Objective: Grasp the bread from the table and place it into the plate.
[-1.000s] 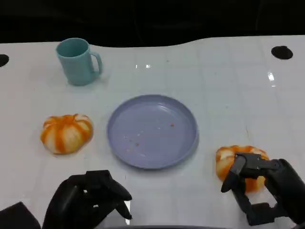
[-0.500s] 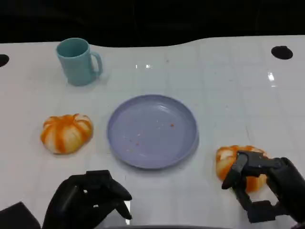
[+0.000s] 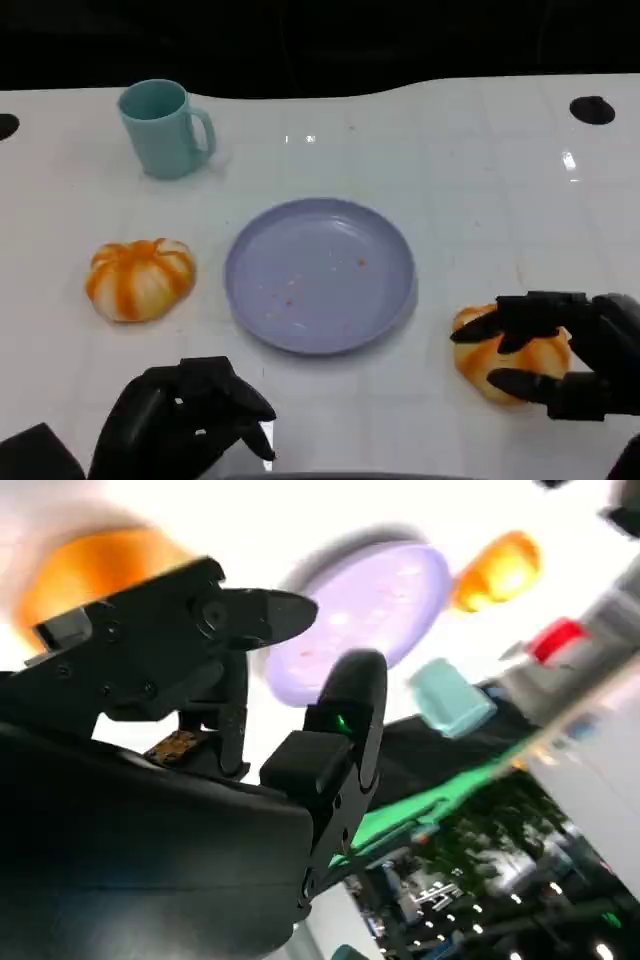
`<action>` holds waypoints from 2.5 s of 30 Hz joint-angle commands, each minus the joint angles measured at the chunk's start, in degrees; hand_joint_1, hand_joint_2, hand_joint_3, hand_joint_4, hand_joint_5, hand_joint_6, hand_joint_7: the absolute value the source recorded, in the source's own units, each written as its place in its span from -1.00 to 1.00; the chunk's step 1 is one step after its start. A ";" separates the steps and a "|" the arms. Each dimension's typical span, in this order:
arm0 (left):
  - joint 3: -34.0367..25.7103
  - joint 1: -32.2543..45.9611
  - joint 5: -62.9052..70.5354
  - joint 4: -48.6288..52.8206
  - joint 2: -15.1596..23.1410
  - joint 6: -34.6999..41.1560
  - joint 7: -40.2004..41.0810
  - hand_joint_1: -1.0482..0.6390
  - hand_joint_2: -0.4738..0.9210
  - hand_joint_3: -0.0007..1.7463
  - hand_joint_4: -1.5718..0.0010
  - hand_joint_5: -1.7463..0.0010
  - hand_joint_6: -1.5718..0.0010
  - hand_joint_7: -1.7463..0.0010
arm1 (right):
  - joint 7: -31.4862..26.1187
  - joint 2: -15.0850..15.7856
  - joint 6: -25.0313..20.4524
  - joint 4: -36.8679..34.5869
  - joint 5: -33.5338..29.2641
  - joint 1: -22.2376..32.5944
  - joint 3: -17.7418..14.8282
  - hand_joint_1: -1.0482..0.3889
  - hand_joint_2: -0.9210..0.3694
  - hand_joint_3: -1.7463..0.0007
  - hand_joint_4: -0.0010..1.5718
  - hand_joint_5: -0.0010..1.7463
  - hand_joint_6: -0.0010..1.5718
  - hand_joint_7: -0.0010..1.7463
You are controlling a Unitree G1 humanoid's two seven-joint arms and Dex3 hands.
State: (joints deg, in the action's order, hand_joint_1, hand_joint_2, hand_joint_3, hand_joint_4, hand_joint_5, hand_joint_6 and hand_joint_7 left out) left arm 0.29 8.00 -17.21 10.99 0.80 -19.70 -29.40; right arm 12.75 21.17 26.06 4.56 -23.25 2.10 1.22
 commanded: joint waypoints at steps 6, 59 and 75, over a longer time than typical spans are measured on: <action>0.11 0.70 0.19 -1.33 1.00 1.11 0.07 -0.88 1.00 -0.96 -0.28 -0.46 -0.47 0.13 | 5.68 8.37 -10.44 14.18 -12.90 3.00 -0.07 -0.27 -0.92 1.00 -0.81 -0.46 -0.53 -0.98; 1.31 1.58 0.39 -2.83 -0.32 1.48 0.69 -0.88 1.00 -0.98 -0.31 -0.43 -0.51 0.20 | 6.66 7.49 -24.98 0.94 -31.26 -8.82 15.90 -0.17 -0.85 0.99 -0.54 -0.81 -0.39 -0.99; 1.66 2.23 0.29 -4.10 -0.46 2.15 0.94 -0.88 1.00 -0.98 -0.30 -0.40 -0.52 0.25 | 8.58 5.68 -27.54 -8.91 -23.48 -14.22 17.46 0.00 -0.97 0.96 -0.30 -0.79 -0.22 -0.95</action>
State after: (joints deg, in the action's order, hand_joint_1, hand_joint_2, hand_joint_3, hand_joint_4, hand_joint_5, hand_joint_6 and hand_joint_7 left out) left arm 2.20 9.78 -17.12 7.58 -0.08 -17.79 -29.07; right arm 20.55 27.20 -0.52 -2.04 -48.09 -11.35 18.36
